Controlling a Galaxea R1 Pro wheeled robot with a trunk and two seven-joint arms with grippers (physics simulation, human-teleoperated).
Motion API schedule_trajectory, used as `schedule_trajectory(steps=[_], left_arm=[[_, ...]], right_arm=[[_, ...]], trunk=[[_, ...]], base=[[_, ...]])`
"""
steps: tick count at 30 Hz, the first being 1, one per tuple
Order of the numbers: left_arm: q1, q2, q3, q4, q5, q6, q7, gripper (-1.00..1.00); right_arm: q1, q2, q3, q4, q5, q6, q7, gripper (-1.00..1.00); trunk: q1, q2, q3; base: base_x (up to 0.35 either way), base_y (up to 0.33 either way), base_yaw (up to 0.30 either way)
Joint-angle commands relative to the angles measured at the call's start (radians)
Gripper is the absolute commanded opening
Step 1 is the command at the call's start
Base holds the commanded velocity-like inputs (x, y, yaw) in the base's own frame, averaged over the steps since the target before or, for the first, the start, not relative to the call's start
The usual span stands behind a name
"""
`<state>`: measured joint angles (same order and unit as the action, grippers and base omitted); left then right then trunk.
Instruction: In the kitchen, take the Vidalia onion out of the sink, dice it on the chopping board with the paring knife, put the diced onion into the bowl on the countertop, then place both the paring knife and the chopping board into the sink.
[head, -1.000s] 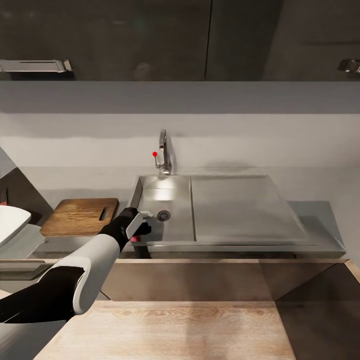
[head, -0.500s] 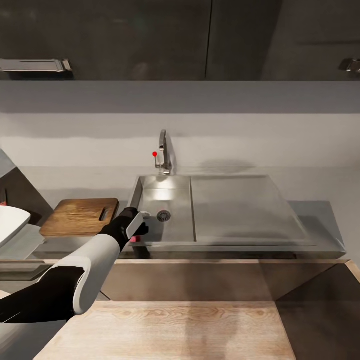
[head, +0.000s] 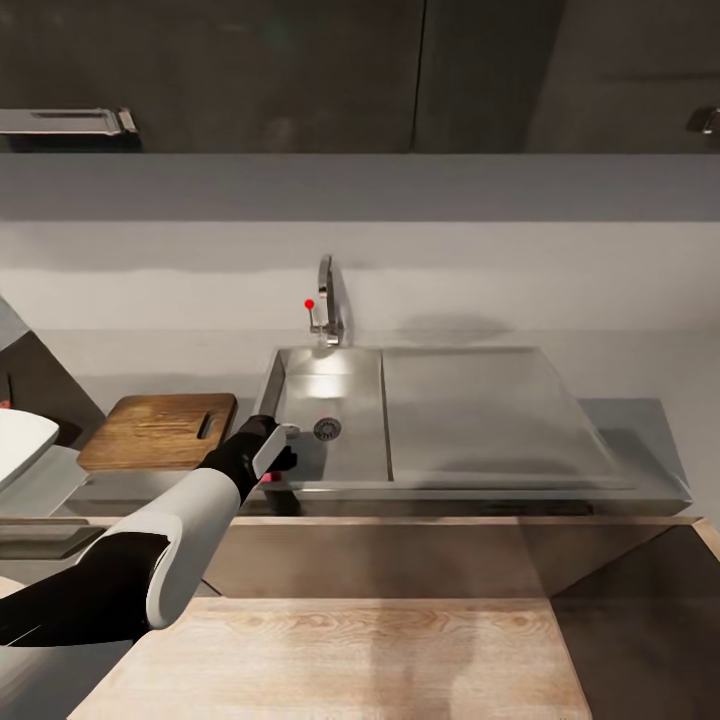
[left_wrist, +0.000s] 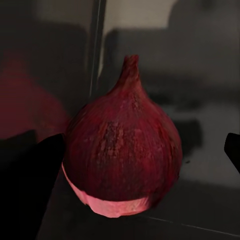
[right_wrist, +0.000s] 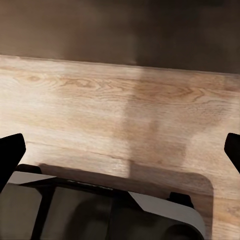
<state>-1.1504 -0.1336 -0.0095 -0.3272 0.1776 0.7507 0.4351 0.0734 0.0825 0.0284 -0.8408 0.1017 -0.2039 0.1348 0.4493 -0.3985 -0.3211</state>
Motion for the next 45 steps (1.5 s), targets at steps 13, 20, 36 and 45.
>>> schedule_trajectory(steps=[13,20,36,45], left_arm=[[0.0,0.0,-0.001,0.0,0.008,0.002,0.007,1.0],[0.0,0.0,-0.001,0.0,0.008,0.002,0.007,1.0],[0.0,-0.001,-0.001,-0.001,0.008,0.002,0.002,1.0],[0.0,-0.001,-0.001,-0.001,0.008,0.002,0.001,1.0]], right_arm=[[0.0,0.0,-0.002,-0.001,0.01,-0.002,0.002,1.0],[0.0,0.001,-0.002,-0.001,0.01,-0.002,0.002,1.0],[0.0,0.001,-0.002,-0.001,0.01,-0.002,0.002,1.0],[0.0,-0.001,-0.002,-0.001,0.012,-0.002,0.002,1.0]], trunk=[[0.001,-0.002,-0.015],[0.001,-0.002,-0.021],[0.001,-0.002,-0.021],[0.001,-0.002,-0.021]], base=[[0.0,0.0,0.0],[0.0,0.0,0.0],[0.0,0.0,0.0],[0.032,0.0,0.0]])
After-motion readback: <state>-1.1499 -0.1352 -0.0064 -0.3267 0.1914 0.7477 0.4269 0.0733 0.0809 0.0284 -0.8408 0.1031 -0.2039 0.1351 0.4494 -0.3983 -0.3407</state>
